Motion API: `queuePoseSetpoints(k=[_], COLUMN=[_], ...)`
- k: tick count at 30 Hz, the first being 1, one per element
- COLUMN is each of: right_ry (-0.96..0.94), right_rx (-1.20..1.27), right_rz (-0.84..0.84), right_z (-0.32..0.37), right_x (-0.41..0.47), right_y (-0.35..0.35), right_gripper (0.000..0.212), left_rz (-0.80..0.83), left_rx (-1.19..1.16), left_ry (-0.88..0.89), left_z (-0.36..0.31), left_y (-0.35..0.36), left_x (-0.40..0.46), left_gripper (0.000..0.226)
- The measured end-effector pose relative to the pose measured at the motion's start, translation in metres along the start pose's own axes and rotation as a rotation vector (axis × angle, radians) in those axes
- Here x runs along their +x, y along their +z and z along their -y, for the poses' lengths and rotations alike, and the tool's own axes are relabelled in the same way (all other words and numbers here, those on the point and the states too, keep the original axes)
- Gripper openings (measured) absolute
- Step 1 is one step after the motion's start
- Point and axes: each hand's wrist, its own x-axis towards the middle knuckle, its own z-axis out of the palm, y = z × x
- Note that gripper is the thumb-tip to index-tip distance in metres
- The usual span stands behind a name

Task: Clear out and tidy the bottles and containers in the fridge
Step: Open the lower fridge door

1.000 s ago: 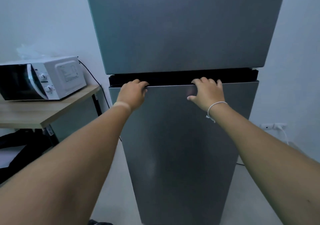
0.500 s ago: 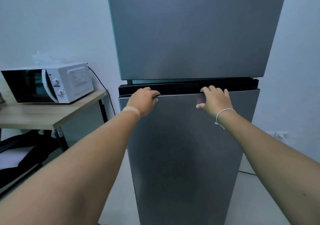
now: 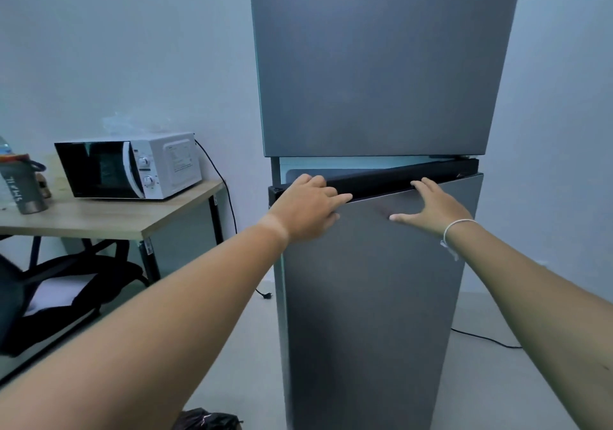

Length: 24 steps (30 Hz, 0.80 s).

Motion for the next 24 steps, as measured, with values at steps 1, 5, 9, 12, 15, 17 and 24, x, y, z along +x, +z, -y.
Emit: queuePoseSetpoints(k=[1, 5, 9, 12, 15, 17, 24], right_ry=[0.007, 0.027, -0.003, -0.035, -0.041, -0.040, -0.022], right_rx=[0.007, 0.012, 0.008, 0.064, 0.143, 0.209, 0.363], right_rz=[0.001, 0.003, 0.019, 0.039, 0.075, 0.102, 0.163], right_z=[-0.001, -0.006, -0.009, -0.007, -0.005, -0.005, -0.029], right_x=[-0.008, -0.034, -0.065, -0.090, -0.121, -0.143, -0.221], right_y=[-0.003, -0.013, -0.021, -0.020, -0.018, -0.014, -0.017], right_gripper=[0.093, 0.096, 0.102, 0.106, 0.109, 0.110, 0.101], left_rz=[-0.060, -0.223, -0.244, -0.175, -0.172, -0.182, -0.221], left_rx=[0.005, -0.011, -0.308, -0.529, -0.606, -0.620, -0.670], left_ry=[0.034, 0.025, -0.165, -0.179, -0.153, -0.153, -0.144], left_z=[-0.003, -0.026, -0.046, -0.051, -0.068, -0.083, -0.135], left_y=[-0.007, -0.030, -0.063, -0.077, -0.091, -0.098, -0.126], left_x=[-0.005, -0.018, -0.028, -0.036, -0.046, -0.050, -0.044], left_gripper=[0.045, 0.039, 0.039, 0.035, 0.037, 0.039, 0.039])
